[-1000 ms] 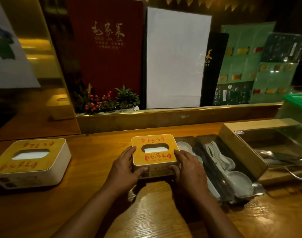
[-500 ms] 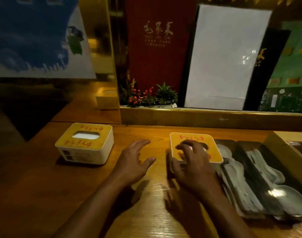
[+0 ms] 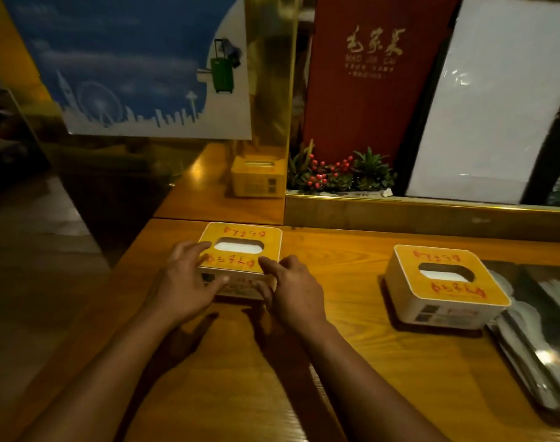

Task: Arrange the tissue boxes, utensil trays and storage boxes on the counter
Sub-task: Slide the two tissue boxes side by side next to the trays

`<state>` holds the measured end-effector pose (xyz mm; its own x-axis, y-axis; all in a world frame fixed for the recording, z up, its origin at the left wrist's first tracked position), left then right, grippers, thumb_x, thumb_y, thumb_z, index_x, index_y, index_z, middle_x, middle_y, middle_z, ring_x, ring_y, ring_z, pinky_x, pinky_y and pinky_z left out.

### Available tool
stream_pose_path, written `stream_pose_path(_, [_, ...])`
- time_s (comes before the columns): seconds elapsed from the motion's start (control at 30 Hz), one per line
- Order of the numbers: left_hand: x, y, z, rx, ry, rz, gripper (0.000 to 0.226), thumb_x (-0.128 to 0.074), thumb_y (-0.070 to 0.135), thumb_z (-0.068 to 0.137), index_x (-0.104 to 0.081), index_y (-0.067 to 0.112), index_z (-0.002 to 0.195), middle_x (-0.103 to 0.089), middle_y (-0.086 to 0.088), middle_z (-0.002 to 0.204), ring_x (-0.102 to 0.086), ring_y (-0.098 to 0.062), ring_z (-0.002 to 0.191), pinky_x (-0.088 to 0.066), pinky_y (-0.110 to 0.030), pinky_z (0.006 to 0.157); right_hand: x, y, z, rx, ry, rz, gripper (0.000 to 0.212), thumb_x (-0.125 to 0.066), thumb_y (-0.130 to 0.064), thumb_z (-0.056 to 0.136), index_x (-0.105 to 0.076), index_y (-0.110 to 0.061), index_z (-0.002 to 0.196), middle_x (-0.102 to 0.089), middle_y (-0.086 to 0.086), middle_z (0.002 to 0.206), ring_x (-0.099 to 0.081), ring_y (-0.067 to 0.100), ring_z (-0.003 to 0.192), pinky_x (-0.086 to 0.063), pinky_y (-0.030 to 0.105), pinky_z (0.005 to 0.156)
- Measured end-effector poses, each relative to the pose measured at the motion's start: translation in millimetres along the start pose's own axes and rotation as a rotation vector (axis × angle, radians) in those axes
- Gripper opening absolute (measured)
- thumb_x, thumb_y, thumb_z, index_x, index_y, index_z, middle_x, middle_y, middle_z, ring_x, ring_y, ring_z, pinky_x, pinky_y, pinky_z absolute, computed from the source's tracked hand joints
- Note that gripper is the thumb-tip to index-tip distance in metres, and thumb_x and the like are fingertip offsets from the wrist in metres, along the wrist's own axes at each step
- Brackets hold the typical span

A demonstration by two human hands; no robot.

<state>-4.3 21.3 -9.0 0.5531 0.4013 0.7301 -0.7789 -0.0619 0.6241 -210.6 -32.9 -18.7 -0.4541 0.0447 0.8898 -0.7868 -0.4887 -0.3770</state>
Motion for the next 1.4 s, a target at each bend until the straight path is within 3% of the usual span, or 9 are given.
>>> stream_pose_path(0.13, [-10.9,-20.3,11.0,0.045,-0.059,-0.049,0.095,-0.086,0.049,0.068,-0.04,0.03,0.149,-0.034,-0.002,0.154,-0.042,-0.025,0.135,-0.048,-0.042,0.099,5.1,11.6,-5.0,-0.043,0.066,-0.05,0.05,-0.058,-0.052,0.093,-0.051,-0.039,0.141,-0.061,0.003,0.121,-0.056,0.025,0.109,-0.052,0.039,0.077])
stream_pose_path(0.37, [-62.1,15.3,1.2,-0.031,-0.175,-0.246,0.109,-0.091,0.049,0.058,-0.033,0.038,0.15,-0.039,0.001,0.153,-0.045,-0.024,0.132,-0.05,-0.044,0.095,40.9,58.4,-43.7,-0.148,0.154,-0.186,0.049,-0.063,-0.045,0.092,-0.054,-0.037,0.14,-0.059,0.003,0.134,-0.049,0.026,0.122,-0.043,0.041,0.09])
stream_pose_path(0.5, [-94.9,40.5,-8.3,-0.054,-0.26,-0.376,0.118,-0.082,0.066,0.046,-0.026,0.048,0.148,-0.046,-0.001,0.151,-0.048,-0.024,0.133,-0.051,-0.051,0.099,61.6,86.5,-66.6,-0.246,0.228,-0.23,0.045,-0.073,-0.038,0.086,-0.064,-0.033,0.129,-0.057,0.007,0.137,-0.049,0.031,0.126,-0.046,0.045,0.094])
stream_pose_path(0.57, [-108.4,53.7,-7.1,-0.075,-0.289,-0.392,0.12,-0.082,0.067,0.046,-0.024,0.049,0.148,-0.047,0.0,0.151,-0.048,-0.023,0.134,-0.051,-0.051,0.1,68.9,98.5,-75.9,-0.284,0.262,-0.26,0.041,-0.073,-0.038,0.085,-0.066,-0.032,0.125,-0.056,0.008,0.138,-0.048,0.032,0.128,-0.046,0.05,0.097])
stream_pose_path(0.67, [-125.5,71.6,-3.3,-0.115,-0.323,-0.406,0.118,-0.091,0.051,0.054,-0.023,0.047,0.15,-0.047,0.0,0.151,-0.048,-0.021,0.135,-0.05,-0.048,0.101,77.0,111.4,-86.9,-0.325,0.273,-0.295,0.042,-0.069,-0.041,0.087,-0.062,-0.032,0.128,-0.052,0.006,0.143,-0.041,0.032,0.136,-0.044,0.055,0.102])
stream_pose_path(1.0, [-156.4,100.1,2.0,-0.161,-0.343,-0.442,0.118,-0.095,0.043,0.055,-0.025,0.045,0.149,-0.047,0.003,0.151,-0.047,-0.017,0.135,-0.05,-0.044,0.103,87.6,133.6,-103.2,-0.404,0.341,-0.279,0.046,-0.079,-0.024,0.082,-0.065,-0.021,0.125,-0.055,0.012,0.143,-0.043,0.036,0.139,-0.045,0.057,0.105])
stream_pose_path(1.4, [-165.4,109.8,3.2,-0.168,-0.336,-0.463,0.119,-0.096,0.04,0.056,-0.024,0.045,0.15,-0.051,0.002,0.148,-0.05,-0.017,0.131,-0.051,-0.037,0.1,92.9,140.0,-101.9,-0.416,0.393,-0.305,0.049,-0.085,-0.019,0.075,-0.068,-0.017,0.121,-0.062,0.013,0.126,-0.056,0.032,0.12,-0.055,0.047,0.089])
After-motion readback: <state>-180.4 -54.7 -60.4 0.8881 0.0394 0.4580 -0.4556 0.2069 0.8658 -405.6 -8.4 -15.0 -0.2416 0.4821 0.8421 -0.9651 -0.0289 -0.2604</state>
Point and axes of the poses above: each hand's wrist, its own z-axis towards the middle knuckle, its own x-axis out of the back of the hand, y = z × x, the point moved 6 cm from there along z, towards the middle knuckle
